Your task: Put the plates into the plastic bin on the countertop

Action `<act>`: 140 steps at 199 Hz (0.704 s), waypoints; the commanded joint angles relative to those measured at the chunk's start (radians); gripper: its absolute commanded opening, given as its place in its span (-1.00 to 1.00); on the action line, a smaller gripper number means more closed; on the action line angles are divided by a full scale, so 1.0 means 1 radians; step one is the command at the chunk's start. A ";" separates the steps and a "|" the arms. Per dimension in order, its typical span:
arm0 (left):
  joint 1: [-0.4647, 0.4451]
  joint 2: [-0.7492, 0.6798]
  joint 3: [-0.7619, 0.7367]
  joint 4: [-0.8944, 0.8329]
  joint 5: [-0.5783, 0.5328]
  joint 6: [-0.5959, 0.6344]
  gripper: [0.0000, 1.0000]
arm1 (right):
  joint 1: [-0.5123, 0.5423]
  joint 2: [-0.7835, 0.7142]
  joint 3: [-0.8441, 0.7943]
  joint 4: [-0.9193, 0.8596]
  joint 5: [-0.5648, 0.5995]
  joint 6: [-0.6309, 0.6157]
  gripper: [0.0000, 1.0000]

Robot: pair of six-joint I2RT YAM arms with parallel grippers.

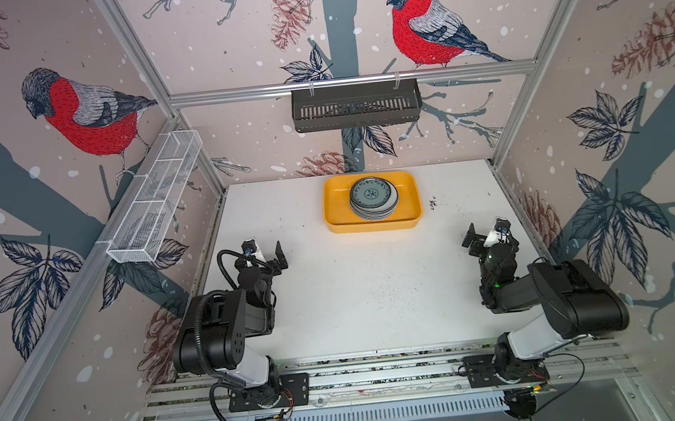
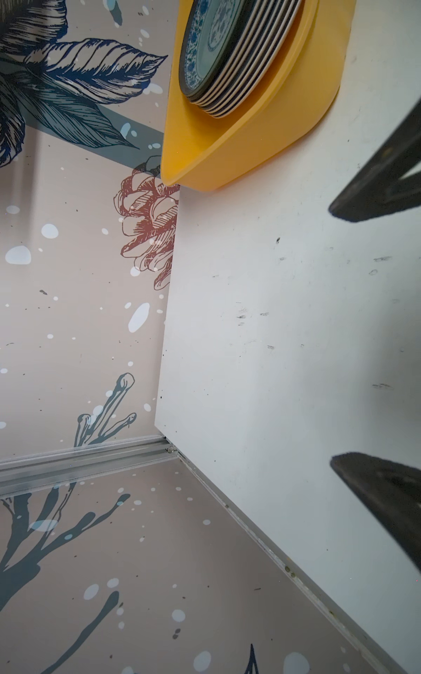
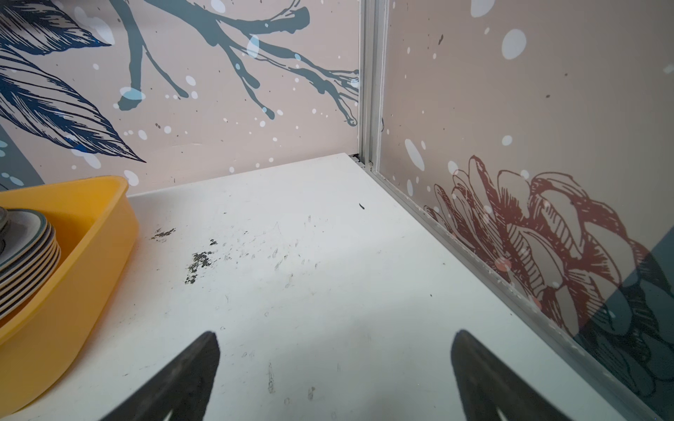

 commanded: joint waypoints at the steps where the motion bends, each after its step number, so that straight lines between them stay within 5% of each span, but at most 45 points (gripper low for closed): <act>1: -0.002 -0.003 -0.004 0.031 -0.018 0.017 0.98 | 0.011 0.000 -0.002 0.051 0.018 -0.014 0.99; 140: -0.005 0.000 0.032 -0.030 0.102 0.067 0.98 | 0.023 0.008 0.018 0.023 0.020 -0.028 0.99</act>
